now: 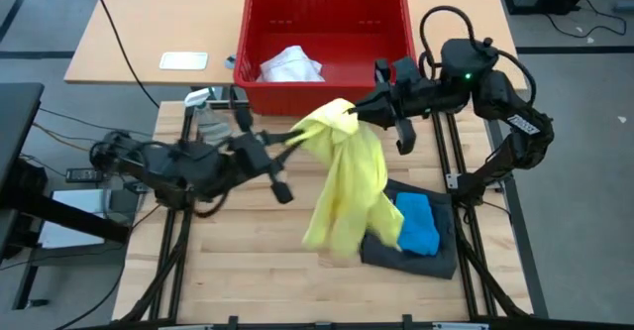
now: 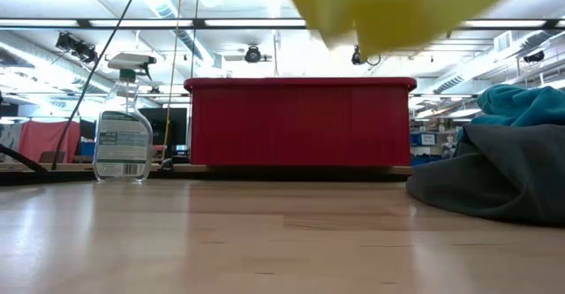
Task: Fold laundry
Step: Remove the yellow shirt from the red laundry bin
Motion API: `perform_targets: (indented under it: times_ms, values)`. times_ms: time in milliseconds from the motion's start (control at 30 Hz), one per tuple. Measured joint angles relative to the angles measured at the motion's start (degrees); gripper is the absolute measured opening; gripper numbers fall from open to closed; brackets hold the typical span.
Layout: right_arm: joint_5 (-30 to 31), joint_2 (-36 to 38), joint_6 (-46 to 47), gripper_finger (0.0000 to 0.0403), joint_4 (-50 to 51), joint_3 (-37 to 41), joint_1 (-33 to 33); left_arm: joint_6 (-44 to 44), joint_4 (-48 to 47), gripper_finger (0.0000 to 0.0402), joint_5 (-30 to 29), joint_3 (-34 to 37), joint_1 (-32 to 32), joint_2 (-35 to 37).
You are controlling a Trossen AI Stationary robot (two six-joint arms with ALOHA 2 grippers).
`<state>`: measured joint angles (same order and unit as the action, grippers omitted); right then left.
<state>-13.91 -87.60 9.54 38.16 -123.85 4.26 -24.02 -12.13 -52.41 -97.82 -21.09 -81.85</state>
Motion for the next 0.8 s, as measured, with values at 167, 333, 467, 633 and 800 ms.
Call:
perform_targets:
  times_ms: [167, 333, 467, 633, 800]
  values:
    - [10.6, -1.46, 7.17, 0.0012, 6.6, -0.02, -2.23, 4.99, -6.73, 0.0015, -0.44, 0.01, -2.1, 3.64]
    - [21.62, -3.68, 12.71, 0.0012, 15.89, 0.0, -5.52, 11.8, -13.56, 0.0015, -1.8, 0.11, -2.29, 5.11]
    - [26.72, -5.08, 13.76, 0.0012, 17.83, -0.01, -8.11, 10.88, -14.63, 0.0015, -2.48, 0.15, -3.1, 6.29]
    - [27.41, -6.07, 13.59, 0.0012, 15.7, -0.11, -10.54, 10.67, -14.46, 0.0014, -2.82, 0.17, -4.22, 8.33]
    - [27.33, -6.09, 15.14, 0.0012, 16.18, -0.06, -12.9, 11.3, -15.42, 0.0014, -2.32, 0.16, -7.12, 8.77]
